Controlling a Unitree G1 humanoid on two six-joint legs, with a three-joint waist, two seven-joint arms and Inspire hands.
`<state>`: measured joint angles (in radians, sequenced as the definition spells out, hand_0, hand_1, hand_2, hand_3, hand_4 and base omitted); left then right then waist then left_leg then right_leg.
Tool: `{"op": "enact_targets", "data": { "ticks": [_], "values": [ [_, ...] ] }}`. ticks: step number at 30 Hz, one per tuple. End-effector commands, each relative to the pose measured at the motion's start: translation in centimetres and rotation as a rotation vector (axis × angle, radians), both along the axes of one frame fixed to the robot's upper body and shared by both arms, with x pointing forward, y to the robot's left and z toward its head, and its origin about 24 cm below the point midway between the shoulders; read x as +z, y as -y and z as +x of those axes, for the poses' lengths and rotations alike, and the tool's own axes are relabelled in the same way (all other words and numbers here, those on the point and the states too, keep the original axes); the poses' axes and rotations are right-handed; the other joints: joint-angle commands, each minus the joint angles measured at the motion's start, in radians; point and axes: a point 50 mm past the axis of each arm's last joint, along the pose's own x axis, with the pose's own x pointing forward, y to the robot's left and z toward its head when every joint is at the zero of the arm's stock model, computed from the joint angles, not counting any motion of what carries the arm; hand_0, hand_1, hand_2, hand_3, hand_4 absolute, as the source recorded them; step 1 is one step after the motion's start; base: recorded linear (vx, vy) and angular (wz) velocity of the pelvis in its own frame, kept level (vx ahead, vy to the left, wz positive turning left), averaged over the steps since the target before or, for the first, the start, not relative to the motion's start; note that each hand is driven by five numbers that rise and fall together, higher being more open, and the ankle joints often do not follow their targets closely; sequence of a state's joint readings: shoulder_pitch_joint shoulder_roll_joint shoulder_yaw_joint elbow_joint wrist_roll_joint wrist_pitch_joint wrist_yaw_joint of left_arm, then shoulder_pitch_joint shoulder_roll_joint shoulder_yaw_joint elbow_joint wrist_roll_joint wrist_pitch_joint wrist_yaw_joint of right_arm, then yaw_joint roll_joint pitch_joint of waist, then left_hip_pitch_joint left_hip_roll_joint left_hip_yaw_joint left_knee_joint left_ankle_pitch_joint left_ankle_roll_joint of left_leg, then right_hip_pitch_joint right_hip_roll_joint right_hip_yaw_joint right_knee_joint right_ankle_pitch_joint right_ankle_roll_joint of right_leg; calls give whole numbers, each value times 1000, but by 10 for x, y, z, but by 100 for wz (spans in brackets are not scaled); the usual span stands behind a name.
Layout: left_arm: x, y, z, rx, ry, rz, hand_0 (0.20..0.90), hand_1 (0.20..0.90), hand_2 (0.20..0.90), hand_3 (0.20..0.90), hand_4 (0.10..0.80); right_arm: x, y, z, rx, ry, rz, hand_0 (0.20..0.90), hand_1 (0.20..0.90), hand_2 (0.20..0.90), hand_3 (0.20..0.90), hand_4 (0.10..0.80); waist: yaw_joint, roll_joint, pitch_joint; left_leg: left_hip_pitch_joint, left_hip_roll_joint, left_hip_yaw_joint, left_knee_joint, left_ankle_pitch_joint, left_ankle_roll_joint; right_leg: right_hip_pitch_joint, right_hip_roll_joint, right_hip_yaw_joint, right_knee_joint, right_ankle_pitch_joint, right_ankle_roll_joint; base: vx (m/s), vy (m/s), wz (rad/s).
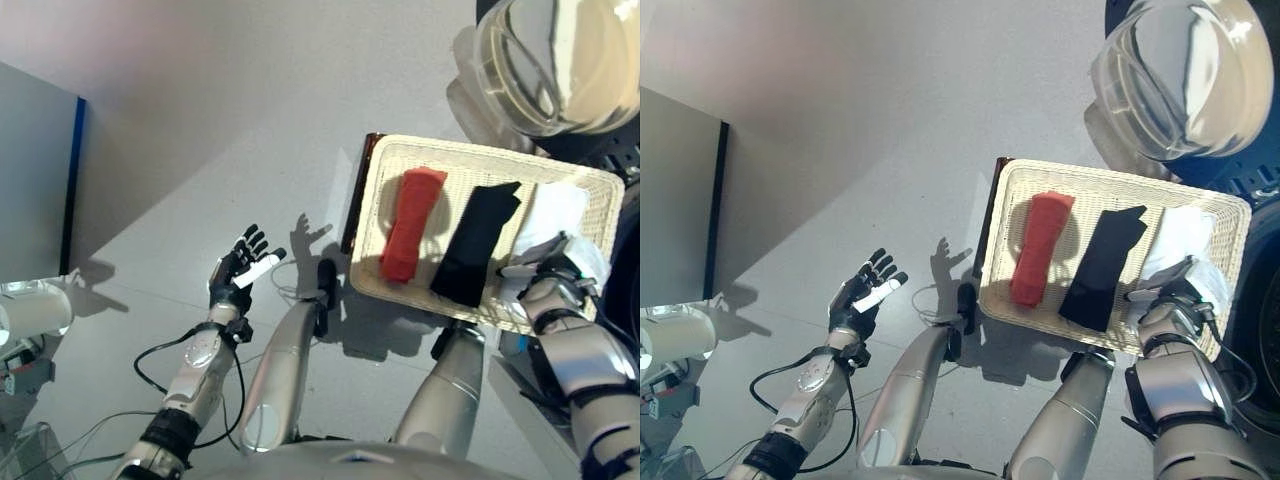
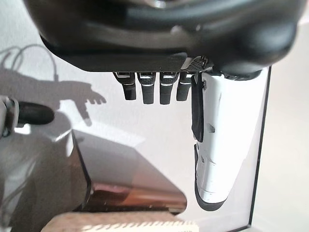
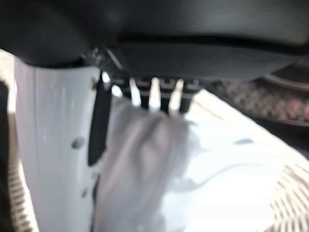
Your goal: Pick up the clothes and place them into the washing machine
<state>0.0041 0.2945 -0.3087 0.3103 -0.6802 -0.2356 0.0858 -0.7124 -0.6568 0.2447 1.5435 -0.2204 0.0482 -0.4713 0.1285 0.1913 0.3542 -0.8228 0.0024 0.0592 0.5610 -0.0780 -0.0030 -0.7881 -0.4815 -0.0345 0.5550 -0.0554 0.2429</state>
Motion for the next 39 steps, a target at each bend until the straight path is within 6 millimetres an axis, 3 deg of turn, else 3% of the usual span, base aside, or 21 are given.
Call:
{"op": "enact_targets", "data": {
  "ticks": [1,2,3,4,12,17,20,24,25,27,28,32,33,34,39],
  "values": [
    [27,-16,-2,26,141,21,900,900,900,900,800,-18,20,-35,-48,-183,25,647,647,647,647,620,1,26,1,-49,70,-54,105,-75,-95,-57,-14,82,114,-23,-30,-36,-11,-2],
    [28,-16,-2,26,142,19,900,900,900,900,800,-18,21,-37,-54,-189,26,565,565,565,565,561,2,26,1,-61,73,-55,124,-83,-95,-71,-13,91,133,-31,-32,0,0,0],
    [27,-17,-3,27,138,19,900,900,900,900,800,-19,22,-39,-59,-195,28,299,299,299,299,371,2,26,0,-67,75,-57,137,-88,-95,-80,-13,95,146,-38,-35,0,0,0],
    [26,-17,-4,28,133,14,900,900,900,900,800,-19,23,-40,-63,-199,29,211,211,211,211,308,3,25,-2,-73,78,-57,147,-94,-95,-88,-14,96,156,-43,-37,0,0,0],
    [25,-21,-7,48,125,6,900,900,900,900,800,-19,23,-40,-81,-191,42,200,200,200,200,300,8,25,-19,-78,84,-51,146,-96,-92,-117,-5,114,163,-53,-39,-2,2,-3],
    [24,-24,-9,59,117,7,900,900,900,900,800,-10,28,-37,-144,-83,95,200,200,200,200,300,9,26,-28,-82,85,-46,144,-99,-91,-132,-2,122,172,-62,-41,-2,1,-8],
    [23,-25,-9,75,111,-1,900,900,900,900,800,0,33,-34,-264,173,218,200,200,200,200,300,3,24,-32,-84,87,-44,148,-104,-89,-135,0,127,176,-69,-41,18,-2,-5],
    [21,-30,-8,126,104,-11,900,900,900,900,800,7,23,-18,-456,711,530,200,200,200,200,300,-13,23,-40,-77,91,-40,150,-117,-89,-142,5,135,182,-82,-41,15,11,-6],
    [21,-31,-8,137,107,-13,900,900,900,900,800,11,19,-11,-494,869,624,200,200,200,200,300,-21,21,-36,-86,90,-34,139,-85,-83,-150,7,133,165,-49,-48,31,7,-12],
    [21,-34,-9,159,102,-24,900,900,900,900,800,10,14,-7,-577,1121,790,200,200,200,200,300,-33,12,-41,-70,96,-35,145,-120,-91,-141,12,136,177,-84,-43,26,-2,-11],
    [19,-34,-10,168,90,-31,900,900,900,900,800,10,10,-5,-593,1191,834,200,200,200,200,300,-42,10,-35,-77,98,-31,138,-92,-87,-147,13,135,164,-56,-49,-83,9,-13],
    [13,-35,-13,195,62,-54,900,900,900,900,800,10,-4,5,-623,1397,968,200,200,200,200,300,-65,-2,-35,-68,109,-30,132,-94,-94,-135,21,132,156,-59,-51,19,-18,-13],
    [13,-36,-14,202,59,-58,900,900,900,900,800,13,-5,7,-622,1444,991,200,200,200,200,300,-66,-4,-42,-57,113,-33,135,-121,-101,-125,21,132,164,-86,-45,23,-20,-6],
    [12,-36,-15,213,55,-70,900,900,900,900,800,14,-7,8,-634,1512,1025,200,200,200,200,300,-72,-6,-36,-64,113,-30,127,-94,-99,-127,24,129,149,-59,-51,21,-21,-11],
    [9,-33,-18,232,37,-109,900,900,900,900,800,27,-12,15,-690,1812,1163,200,200,200,200,300,-85,-11,-37,-58,118,-35,126,-98,-104,-119,30,128,147,-65,-52,-4,-15,-6]
  ]
}}
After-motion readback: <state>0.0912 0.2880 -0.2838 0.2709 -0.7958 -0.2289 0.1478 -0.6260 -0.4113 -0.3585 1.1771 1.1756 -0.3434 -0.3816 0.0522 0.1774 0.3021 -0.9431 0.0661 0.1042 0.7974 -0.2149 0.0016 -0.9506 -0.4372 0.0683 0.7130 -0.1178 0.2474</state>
